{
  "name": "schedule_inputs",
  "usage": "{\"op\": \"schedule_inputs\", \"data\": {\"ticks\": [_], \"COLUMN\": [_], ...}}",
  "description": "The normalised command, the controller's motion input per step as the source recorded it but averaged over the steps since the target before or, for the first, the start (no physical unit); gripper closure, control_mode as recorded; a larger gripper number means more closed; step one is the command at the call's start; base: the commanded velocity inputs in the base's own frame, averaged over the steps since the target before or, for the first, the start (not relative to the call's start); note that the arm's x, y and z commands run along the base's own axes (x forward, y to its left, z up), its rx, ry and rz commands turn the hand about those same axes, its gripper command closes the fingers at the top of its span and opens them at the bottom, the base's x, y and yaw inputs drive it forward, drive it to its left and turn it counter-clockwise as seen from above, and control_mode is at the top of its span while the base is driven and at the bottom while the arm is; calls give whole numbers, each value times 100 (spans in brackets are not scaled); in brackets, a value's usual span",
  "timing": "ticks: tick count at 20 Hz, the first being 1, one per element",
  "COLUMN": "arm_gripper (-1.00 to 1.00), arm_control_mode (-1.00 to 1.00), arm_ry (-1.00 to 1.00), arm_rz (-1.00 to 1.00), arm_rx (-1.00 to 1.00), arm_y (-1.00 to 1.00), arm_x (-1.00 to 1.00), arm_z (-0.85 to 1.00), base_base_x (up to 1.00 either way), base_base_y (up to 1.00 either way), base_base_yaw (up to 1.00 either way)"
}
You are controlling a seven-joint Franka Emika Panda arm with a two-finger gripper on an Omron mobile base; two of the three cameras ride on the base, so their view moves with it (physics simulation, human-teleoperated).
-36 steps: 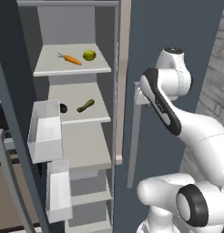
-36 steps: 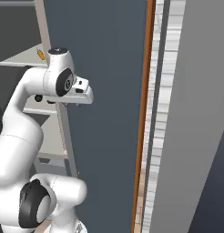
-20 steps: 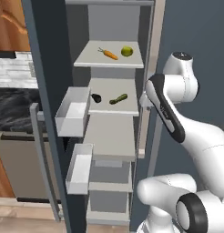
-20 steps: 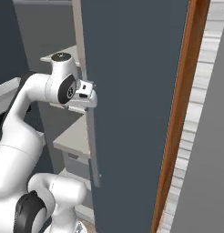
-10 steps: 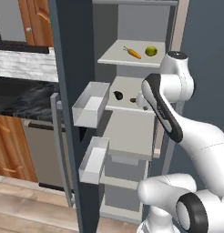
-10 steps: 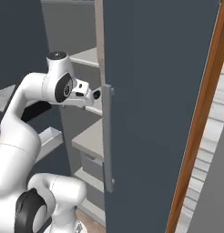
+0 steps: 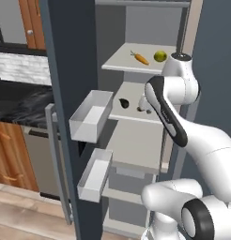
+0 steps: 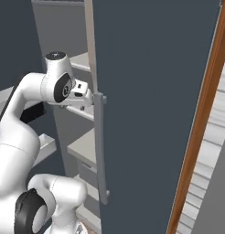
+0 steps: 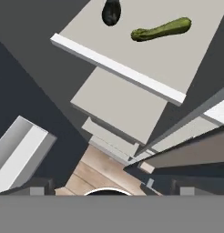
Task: Take the carrot and pear from the highest rack and move them to the second highest rack where the squash and eggplant are located, to maximize freezer space. Close the freezer door after rearranging.
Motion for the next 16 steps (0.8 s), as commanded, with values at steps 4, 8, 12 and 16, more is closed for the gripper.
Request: {"op": "schedule_inputs", "data": {"ticks": [4, 8, 12, 16], "arm_gripper": [-100, -100, -100, -100], "arm_control_mode": [100, 100, 100, 100], "arm_ry": [0, 0, 0, 0], "arm_rz": [0, 0, 0, 0], "arm_rx": [0, 0, 0, 0], "arm_y": [0, 0, 0, 0], "arm_x": [0, 0, 0, 0], "arm_z": [0, 0, 0, 0], "base_base_x": [54, 43, 39, 12], "base_base_y": [2, 11, 22, 33], "base_base_yaw": [2, 0, 0, 4]}}
